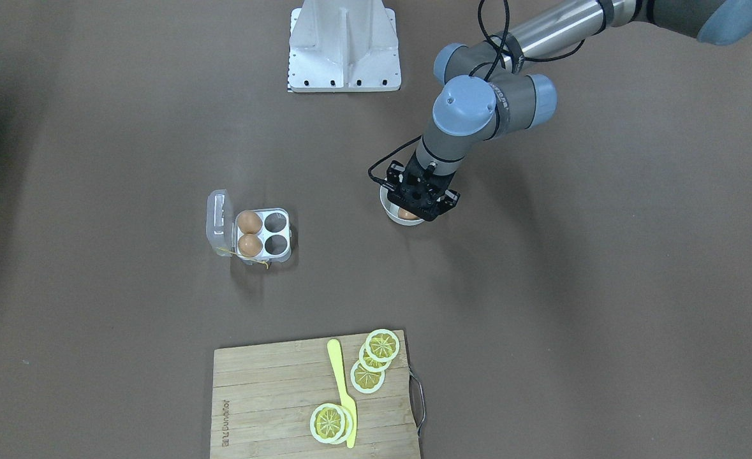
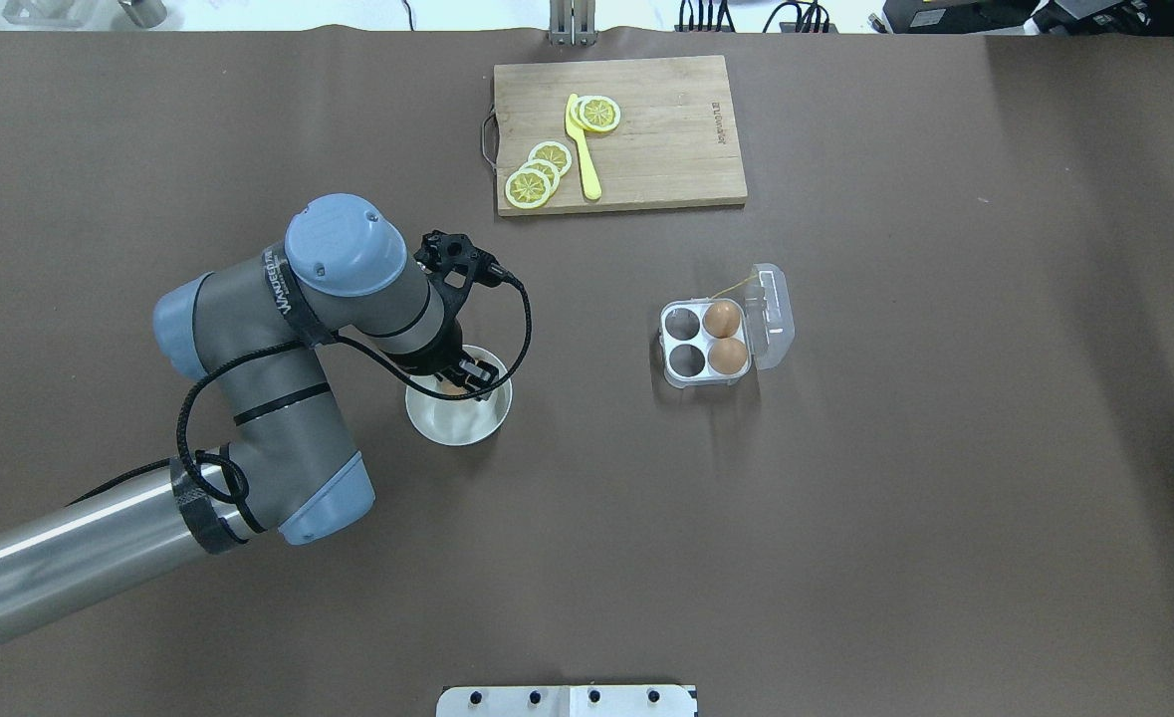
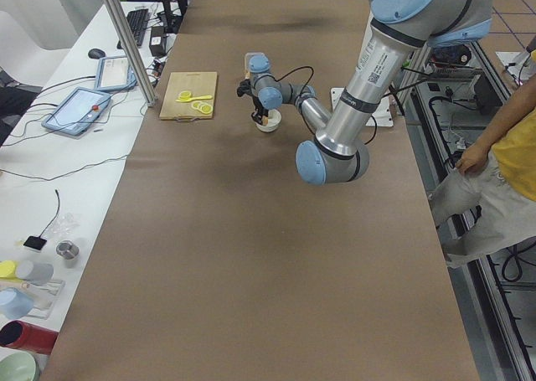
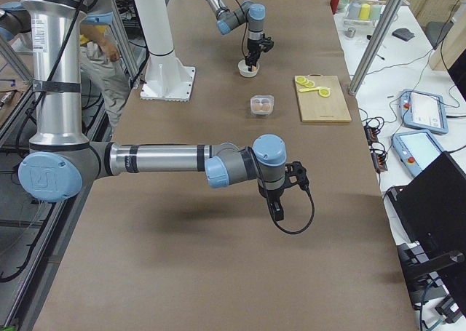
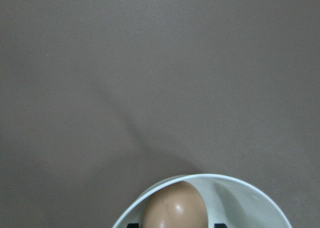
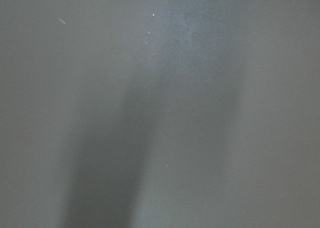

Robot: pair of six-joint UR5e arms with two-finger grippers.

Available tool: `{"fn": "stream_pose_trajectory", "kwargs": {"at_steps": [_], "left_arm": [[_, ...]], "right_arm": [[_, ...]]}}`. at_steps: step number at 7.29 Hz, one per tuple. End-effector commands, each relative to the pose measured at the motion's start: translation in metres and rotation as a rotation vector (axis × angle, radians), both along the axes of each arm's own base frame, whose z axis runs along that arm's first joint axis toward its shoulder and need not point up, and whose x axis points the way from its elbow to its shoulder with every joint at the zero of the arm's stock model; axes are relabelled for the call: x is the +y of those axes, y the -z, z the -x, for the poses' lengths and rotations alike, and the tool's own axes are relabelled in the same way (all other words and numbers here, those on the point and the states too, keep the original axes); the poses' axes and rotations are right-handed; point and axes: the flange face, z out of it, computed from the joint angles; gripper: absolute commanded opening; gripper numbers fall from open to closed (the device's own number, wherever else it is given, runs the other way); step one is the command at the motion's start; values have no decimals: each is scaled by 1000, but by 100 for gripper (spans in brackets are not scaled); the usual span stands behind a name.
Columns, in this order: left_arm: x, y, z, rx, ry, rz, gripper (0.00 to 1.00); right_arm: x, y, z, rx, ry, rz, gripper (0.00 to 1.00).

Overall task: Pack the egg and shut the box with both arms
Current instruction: 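Close the left gripper around the brown egg in the bowl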

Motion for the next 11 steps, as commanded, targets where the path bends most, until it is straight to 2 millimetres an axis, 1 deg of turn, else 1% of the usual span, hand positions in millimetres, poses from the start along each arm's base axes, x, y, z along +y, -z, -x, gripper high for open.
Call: {"fn": "stream_pose_trajectory", "kwargs": {"at_steps": [1,3,5,6,7,8,9,10,11], "left_arm": [[-1,-2,-2,-5,-1,2,39],[-2,-7,-5,-16,-2,10,30],[-2,-9,-5,-20,-3,12,27],[-1,-5,-5,-15,-2,9,27],[0,-6,-4,-16,-3,10,24],[0,-5,1,-14,1,8,19],[1,0,5,-7,-1,5,16],[5,-6,15,-6,-20,-18,15],[14,-1,30,12,-27,-33,15]], "right_arm": [[0,0,0,1,0,0,100],[0,0,0,-1,0,0,100],[0,0,0,-1,0,0,100],[0,1,0,-1,0,-3,100],[0,1,0,-1,0,-3,100],[0,1,0,-1,0,-3,100],[0,0,0,-1,0,-1,100],[0,0,0,-1,0,-1,100],[0,0,0,-1,0,-1,100]]}}
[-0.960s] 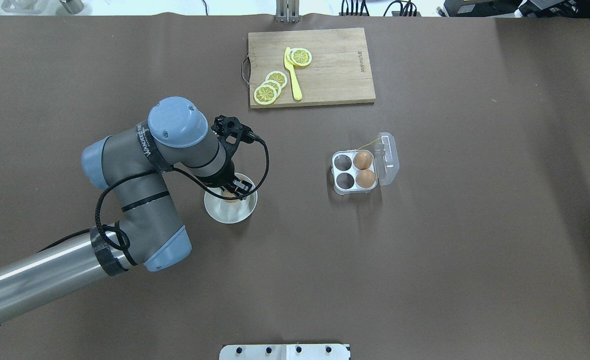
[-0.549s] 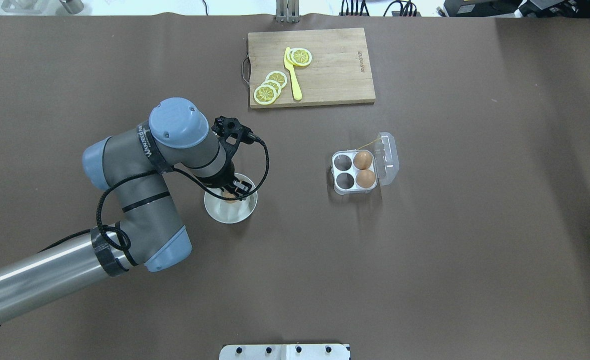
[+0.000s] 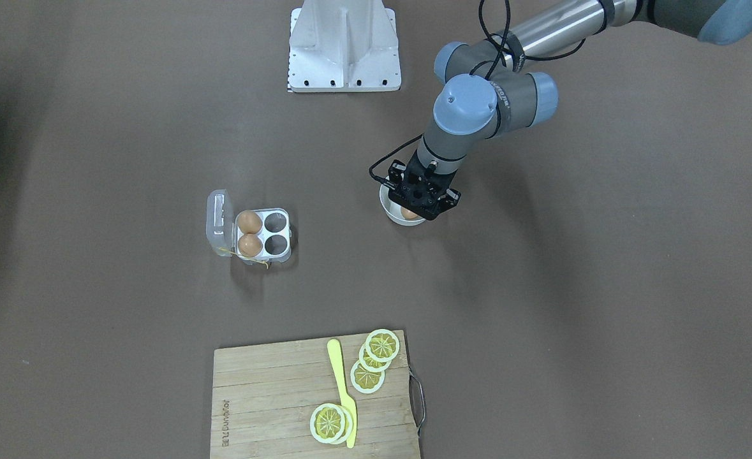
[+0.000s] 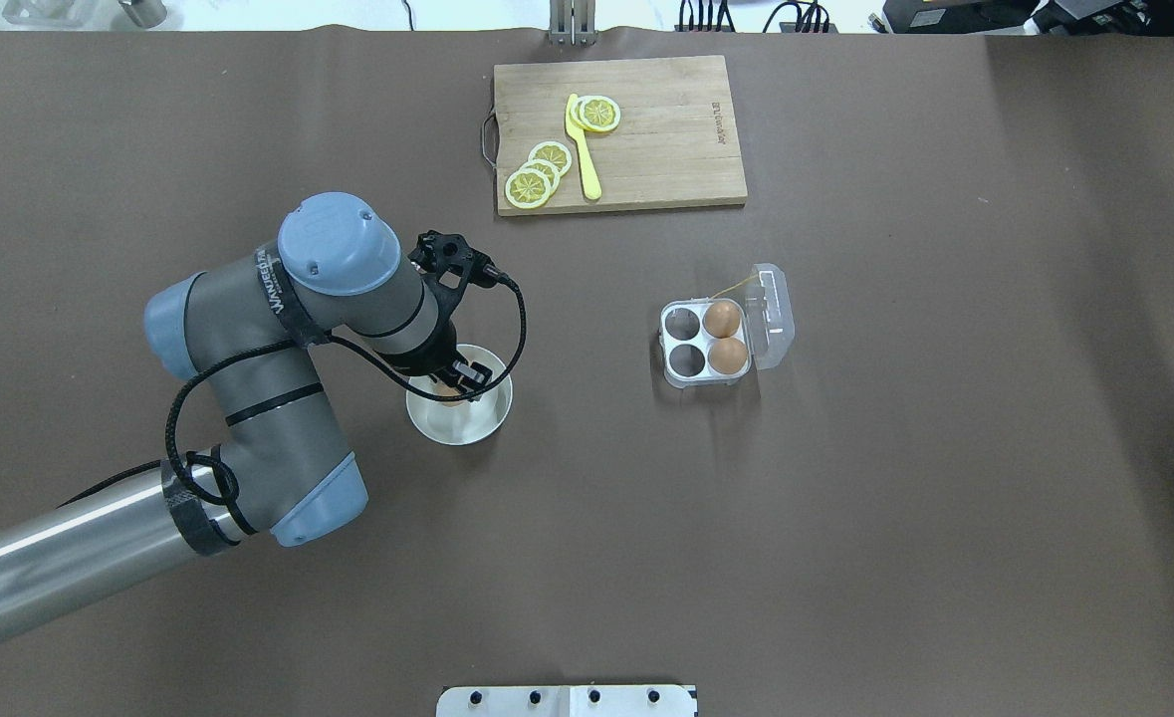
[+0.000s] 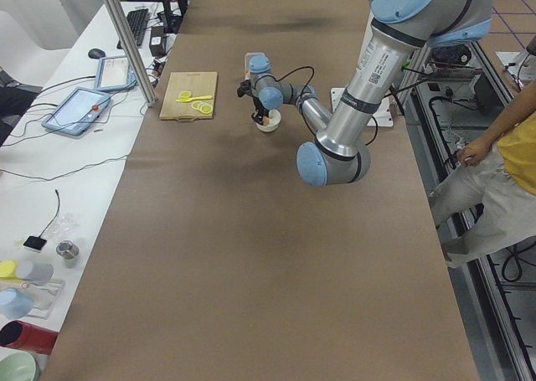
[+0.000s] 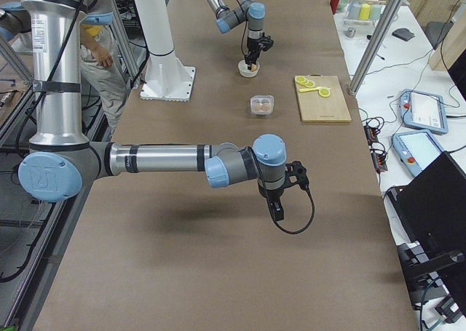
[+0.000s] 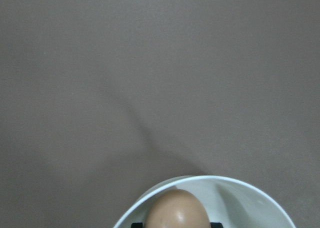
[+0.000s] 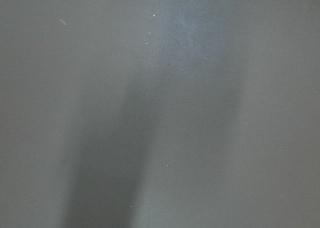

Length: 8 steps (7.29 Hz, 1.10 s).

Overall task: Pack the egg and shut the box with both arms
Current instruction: 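Lift the egg with the left gripper and carry it over the egg box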

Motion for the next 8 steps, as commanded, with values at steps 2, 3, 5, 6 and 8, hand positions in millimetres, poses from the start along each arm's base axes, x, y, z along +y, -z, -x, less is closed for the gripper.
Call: {"fn": "stream_pose_trajectory", "kwargs": {"at_steps": [2,3,5,6,8], "left_arm": [[15,36,43,31,-28,6,15],[14,51,42,45,-28,-2,15],[-6,103,32,92,-4,-25,15],[-22,135,14,106,2,-33,15],[-43,183,-14,119,17,-25,15]], "right_arm": [[0,1,0,0,0,-1,100],[0,1,0,-3,1,-1,100],[1,1,1,-13,4,1,100],[0,4,1,-19,6,-4,100],[-2,7,2,-22,10,-15,100]]}}
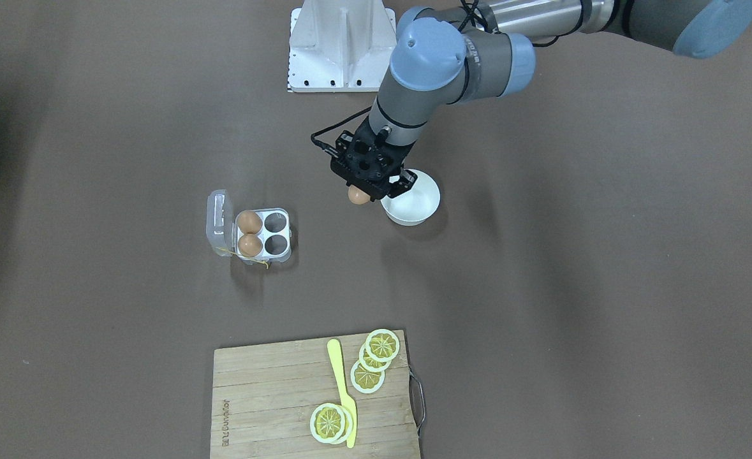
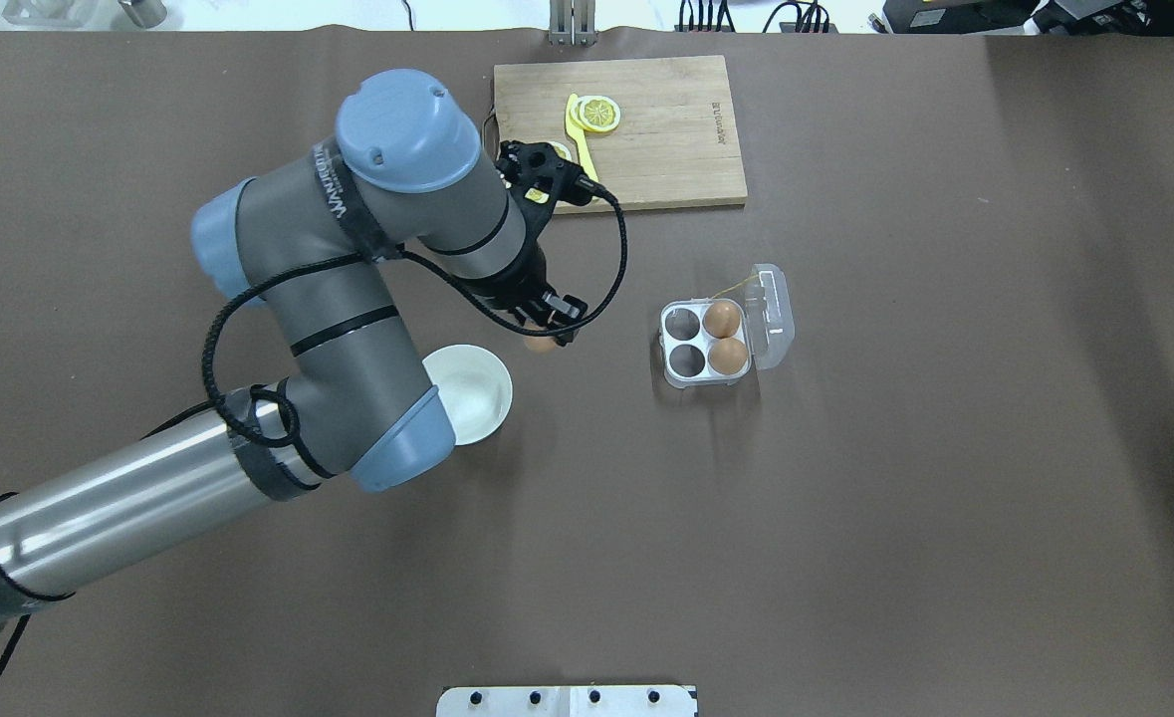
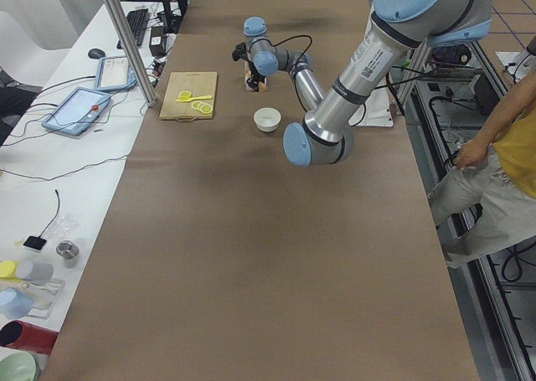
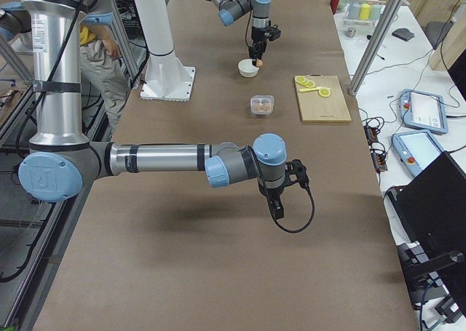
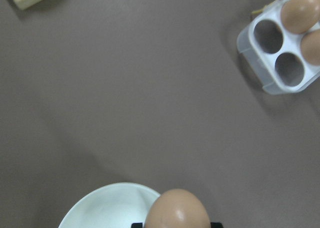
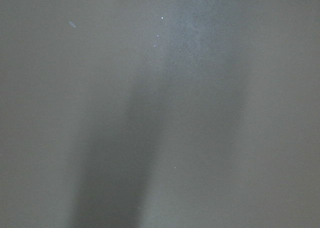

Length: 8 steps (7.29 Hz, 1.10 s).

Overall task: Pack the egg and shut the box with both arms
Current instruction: 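Lift the egg with the left gripper and carry it over the egg box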

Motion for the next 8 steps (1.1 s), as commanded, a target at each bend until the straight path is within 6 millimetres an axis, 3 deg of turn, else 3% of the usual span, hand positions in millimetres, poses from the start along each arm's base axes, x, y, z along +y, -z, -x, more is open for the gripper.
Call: {"fn": "stream_pose_trajectory", "kwargs": {"at_steps": [1,2,3,8], "left_arm": [[-25,52,-31,13,15,4,15],[-41,64,-55,24,21,0,15],[-44,69,-60,38,31,11,15],[-33,66,-101,20,-6,-24,15]], "right_arm": [[-1,1,0,-1,5,-8,100],[0,1,0,-1,5,-8,100],[0,2,1,-3,7,-8,100],[-4,4,1,1,6,-13,100]]}}
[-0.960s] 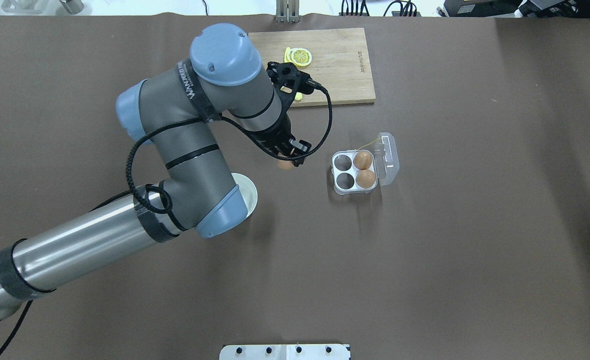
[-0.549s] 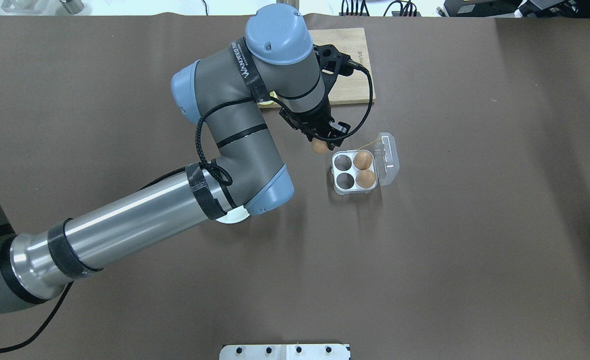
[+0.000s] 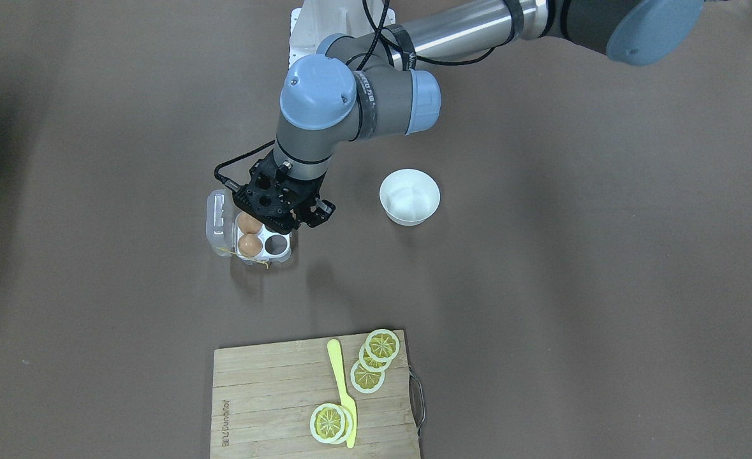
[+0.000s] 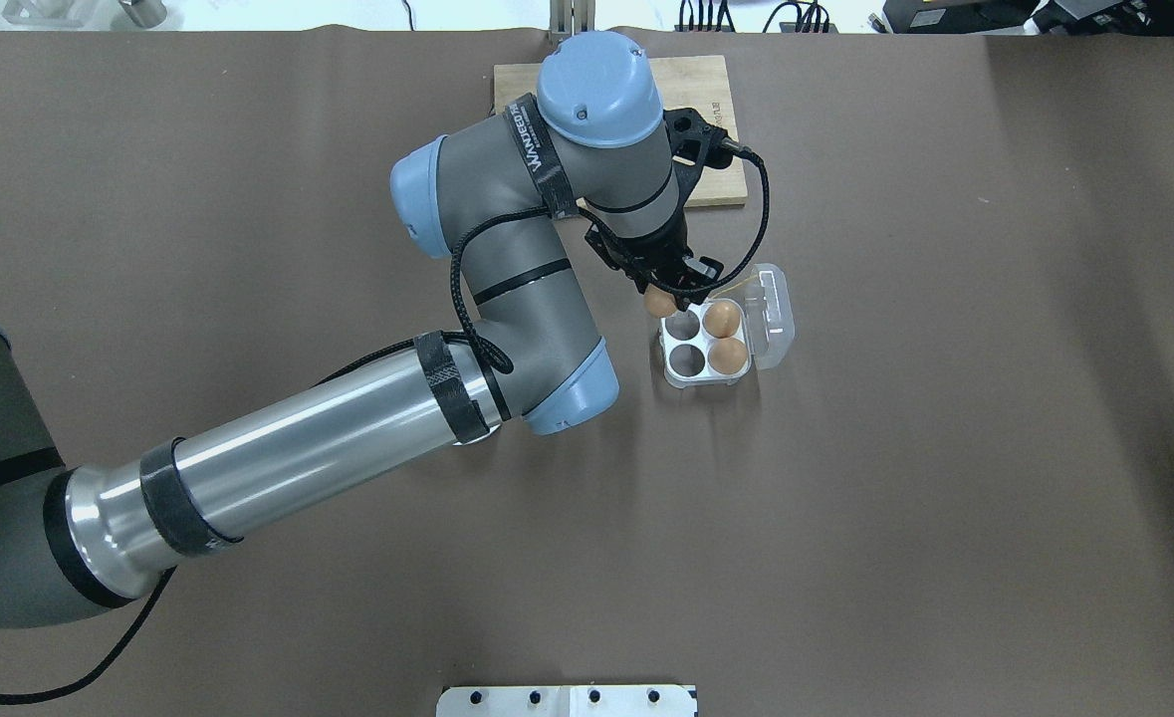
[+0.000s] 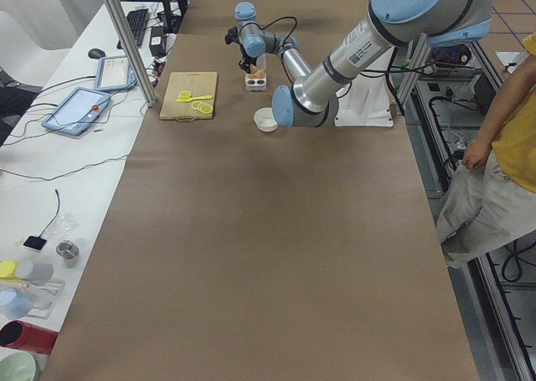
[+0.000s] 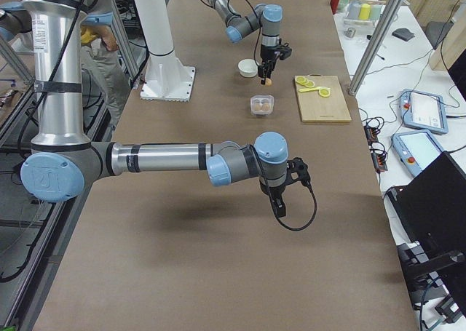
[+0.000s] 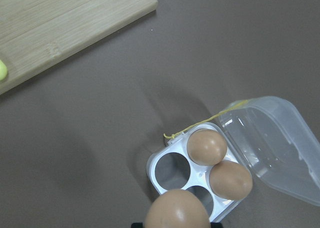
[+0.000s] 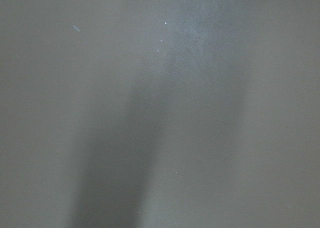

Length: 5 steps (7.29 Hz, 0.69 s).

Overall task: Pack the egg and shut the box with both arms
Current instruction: 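Lift the egg with the left gripper and carry it over the egg box, then lower the egg into the empty slot and open the left gripper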

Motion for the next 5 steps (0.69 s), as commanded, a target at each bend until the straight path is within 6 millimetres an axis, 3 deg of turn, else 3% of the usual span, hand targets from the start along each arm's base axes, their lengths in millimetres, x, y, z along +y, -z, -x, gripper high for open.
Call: {"fn": "stream_pose_trajectory", "kwargs": {"at_steps": [1,5], "left_arm": [[6,-4,-17,-17,0,-42,15],[14,-14,-39,-32,-10,-89,15]], "right_arm": [[0,0,1,-1,2,-1,100],[1,0,0,-3,1,0,100]]}}
